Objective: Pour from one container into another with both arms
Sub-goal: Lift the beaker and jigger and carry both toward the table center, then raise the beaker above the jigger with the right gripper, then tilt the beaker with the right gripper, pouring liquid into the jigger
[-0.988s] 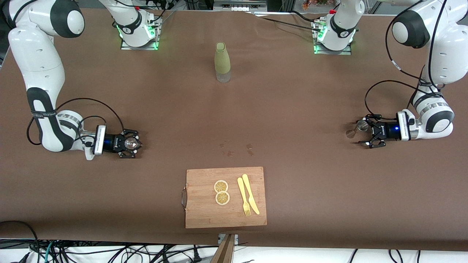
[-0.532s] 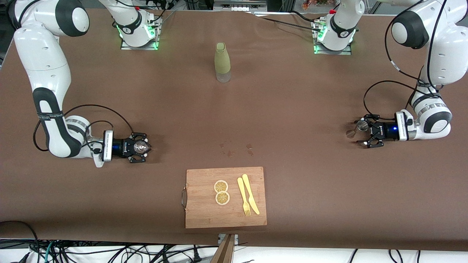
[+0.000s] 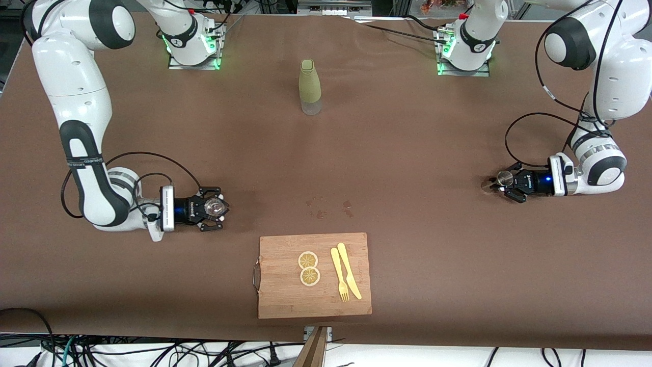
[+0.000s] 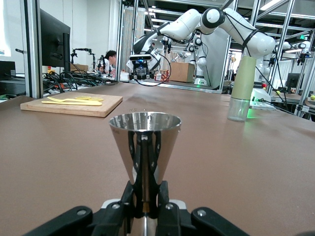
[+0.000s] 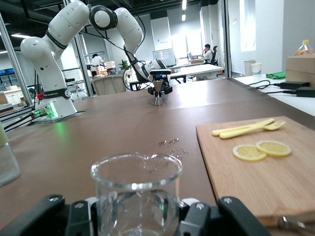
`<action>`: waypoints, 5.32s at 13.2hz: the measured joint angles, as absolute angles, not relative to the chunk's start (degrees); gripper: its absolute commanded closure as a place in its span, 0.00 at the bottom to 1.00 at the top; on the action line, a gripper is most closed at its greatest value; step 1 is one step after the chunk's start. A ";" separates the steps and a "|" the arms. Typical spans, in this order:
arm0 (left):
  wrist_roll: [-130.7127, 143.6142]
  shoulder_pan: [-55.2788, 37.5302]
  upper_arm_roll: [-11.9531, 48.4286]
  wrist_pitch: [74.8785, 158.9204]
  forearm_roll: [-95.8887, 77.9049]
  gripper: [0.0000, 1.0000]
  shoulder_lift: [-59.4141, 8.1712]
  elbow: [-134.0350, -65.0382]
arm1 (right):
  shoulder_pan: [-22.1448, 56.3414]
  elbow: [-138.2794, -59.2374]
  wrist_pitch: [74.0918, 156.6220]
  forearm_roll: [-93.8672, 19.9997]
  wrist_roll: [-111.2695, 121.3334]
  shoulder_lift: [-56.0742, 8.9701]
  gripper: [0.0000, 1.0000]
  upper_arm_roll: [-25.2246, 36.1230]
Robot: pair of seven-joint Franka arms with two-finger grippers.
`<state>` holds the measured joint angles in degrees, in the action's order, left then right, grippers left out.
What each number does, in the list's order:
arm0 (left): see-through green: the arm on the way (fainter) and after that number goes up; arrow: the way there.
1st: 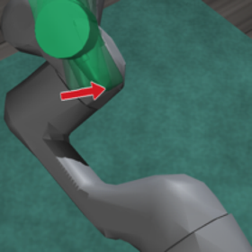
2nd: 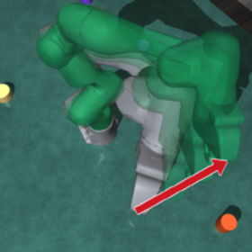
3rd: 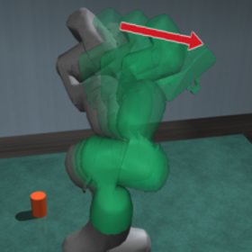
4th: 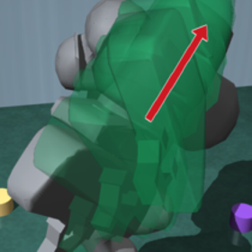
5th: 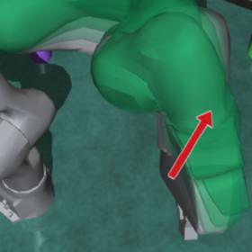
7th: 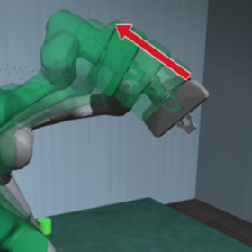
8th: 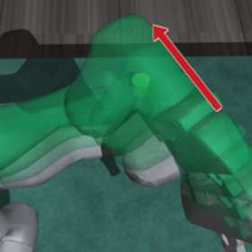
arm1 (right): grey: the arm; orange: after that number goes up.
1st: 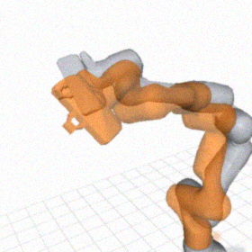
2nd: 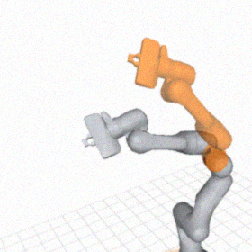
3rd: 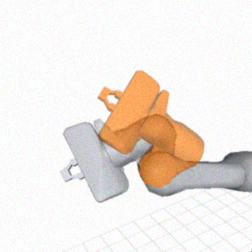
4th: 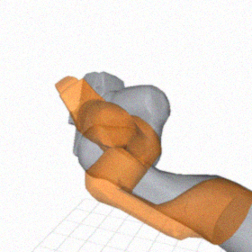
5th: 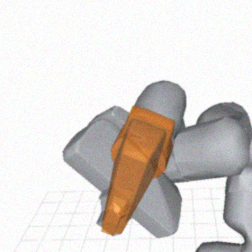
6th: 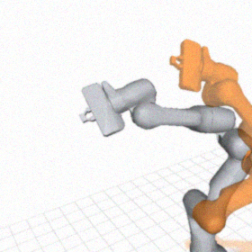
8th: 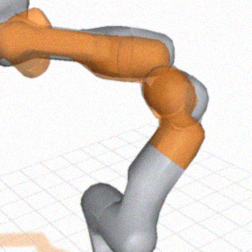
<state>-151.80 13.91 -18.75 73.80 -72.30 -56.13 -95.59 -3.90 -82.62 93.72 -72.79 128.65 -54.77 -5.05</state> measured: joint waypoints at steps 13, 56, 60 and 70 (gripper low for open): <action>-148.21 -4.82 -16.42 77.61 -86.15 1.00 -56.01 -94.54 | 6.19 -74.94 95.89 -64.37 108.26 -48.91 1.00 -5.31; -130.94 -27.70 -8.48 106.66 -100.91 1.00 -55.18 -87.38 | 29.52 -71.01 120.63 -39.26 69.36 -46.70 1.00 -4.78; -130.94 -27.69 -8.48 106.66 -100.91 1.00 -55.18 -87.38 | 29.53 -71.01 120.63 -39.23 69.36 -46.70 1.00 -4.76; -130.94 -27.69 -8.49 106.68 -100.91 1.00 -55.19 -87.38 | 28.99 -70.94 120.74 -41.42 70.12 -46.70 1.00 -4.76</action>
